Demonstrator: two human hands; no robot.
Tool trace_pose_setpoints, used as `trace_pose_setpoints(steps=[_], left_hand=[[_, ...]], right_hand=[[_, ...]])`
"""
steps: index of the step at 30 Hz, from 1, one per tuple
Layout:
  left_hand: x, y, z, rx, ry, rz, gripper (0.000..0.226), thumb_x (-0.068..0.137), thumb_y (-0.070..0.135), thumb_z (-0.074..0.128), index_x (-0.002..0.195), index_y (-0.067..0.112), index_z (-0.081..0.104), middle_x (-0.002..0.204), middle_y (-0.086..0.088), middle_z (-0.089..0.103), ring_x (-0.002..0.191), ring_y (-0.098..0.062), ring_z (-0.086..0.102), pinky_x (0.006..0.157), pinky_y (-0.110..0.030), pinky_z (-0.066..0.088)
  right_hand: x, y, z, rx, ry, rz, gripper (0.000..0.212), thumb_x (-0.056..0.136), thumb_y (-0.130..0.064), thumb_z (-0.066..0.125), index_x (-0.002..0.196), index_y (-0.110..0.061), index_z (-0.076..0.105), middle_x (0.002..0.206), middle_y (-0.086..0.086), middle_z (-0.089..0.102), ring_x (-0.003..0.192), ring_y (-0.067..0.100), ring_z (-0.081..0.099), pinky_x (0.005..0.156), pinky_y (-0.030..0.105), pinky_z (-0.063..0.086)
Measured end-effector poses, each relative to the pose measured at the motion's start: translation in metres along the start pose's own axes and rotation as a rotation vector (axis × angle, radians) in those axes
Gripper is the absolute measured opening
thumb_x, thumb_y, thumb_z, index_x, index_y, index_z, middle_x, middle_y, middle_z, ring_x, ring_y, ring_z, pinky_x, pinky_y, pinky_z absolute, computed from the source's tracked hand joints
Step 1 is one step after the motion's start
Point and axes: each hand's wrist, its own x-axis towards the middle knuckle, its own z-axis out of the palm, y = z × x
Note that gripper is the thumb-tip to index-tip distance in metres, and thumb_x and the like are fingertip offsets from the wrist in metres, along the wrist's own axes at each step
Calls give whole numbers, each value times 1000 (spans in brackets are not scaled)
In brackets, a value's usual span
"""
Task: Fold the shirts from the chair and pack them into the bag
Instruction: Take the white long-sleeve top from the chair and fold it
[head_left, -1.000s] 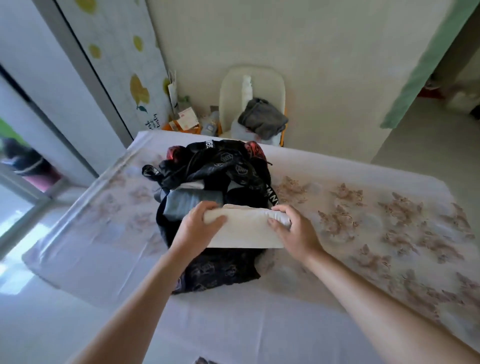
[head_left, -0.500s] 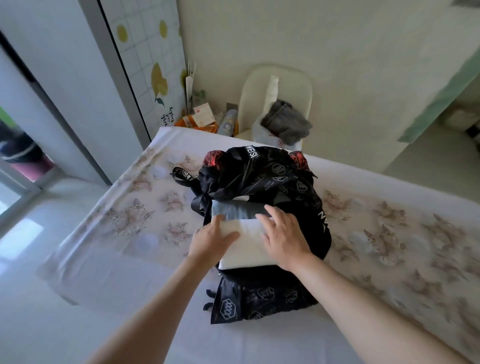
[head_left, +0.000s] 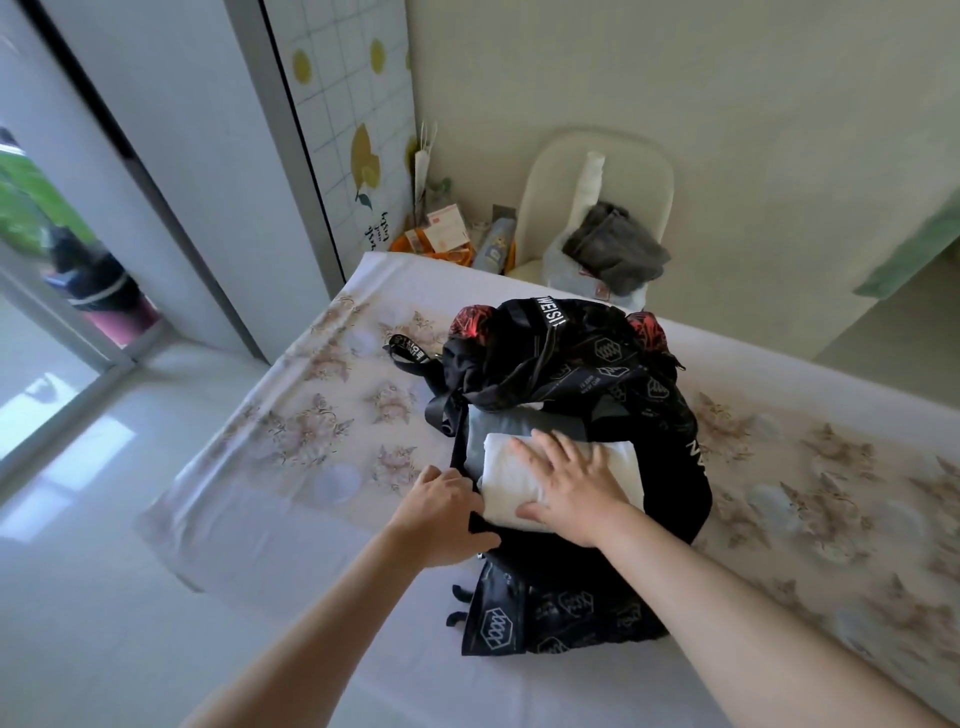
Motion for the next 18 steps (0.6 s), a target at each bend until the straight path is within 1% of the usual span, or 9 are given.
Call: trace_pose_setpoints(steps=[3,5,8,9,11,13,15,17,18], left_hand=[[2,8,-10,-58,-14,8,31,79,60,59,89,31,64,86,12,58,101,-7,47,102,-31,29],[1,15,-13,-133,21,59,23,80,52,63,87,31,60,85,13,58,96,-5,46,101,-31,28],[-6,26,-10,-137,34,134,22,85,45,61,103,32,66,97,12,63,101,-6,46,99,-28,23],[-6,27,-9,-130,47,163,20,87,40,61,103,30,68,100,12,66,103,-7,47,98,-27,22],[-7,30,-12,-191,87,183,13,88,31,61,95,26,71,92,10,66,98,-8,47,96,-25,21],[-5,31,-14,-235,115,186,11,86,26,59,86,25,69,82,8,64,91,-8,45,94,-23,22],[-3,31,-13,-234,68,181,15,87,24,55,88,26,69,86,9,64,92,-8,44,96,-23,24],[2,33,-12,-287,27,152,20,88,22,52,97,27,69,96,14,60,98,-9,44,100,-27,31],[8,36,-12,-320,47,137,21,89,21,52,99,27,69,100,15,57,100,-9,44,101,-30,35]], right_hand=[[2,-2,-1,3,7,10,91,92,-73,33,148,-41,-31,166,2,-12,153,27,-5,115,64,10],[6,-2,0,4,12,25,90,92,-73,34,148,-41,-29,165,1,-8,152,26,-2,115,64,11],[10,-3,-4,51,8,16,86,93,-69,39,154,-40,-15,164,-1,3,150,26,6,114,63,13],[10,-4,-6,92,27,-7,81,94,-64,42,155,-41,-6,163,-4,10,148,24,12,114,61,16],[4,-7,-12,209,58,-80,67,97,-50,44,155,-44,11,159,-9,23,143,21,22,111,53,22],[-3,-7,-12,322,26,-139,60,100,-36,43,155,-43,20,159,-12,27,144,16,23,113,45,19],[-6,-1,-8,432,-4,-160,59,102,-24,43,156,-39,23,162,-11,24,149,11,18,119,40,15],[-9,10,-8,616,85,-96,56,102,-13,43,154,-29,32,162,-6,26,150,11,19,122,35,16],[-13,18,-8,695,197,-30,52,101,-11,44,151,-24,39,160,-4,30,148,12,24,122,33,19]])
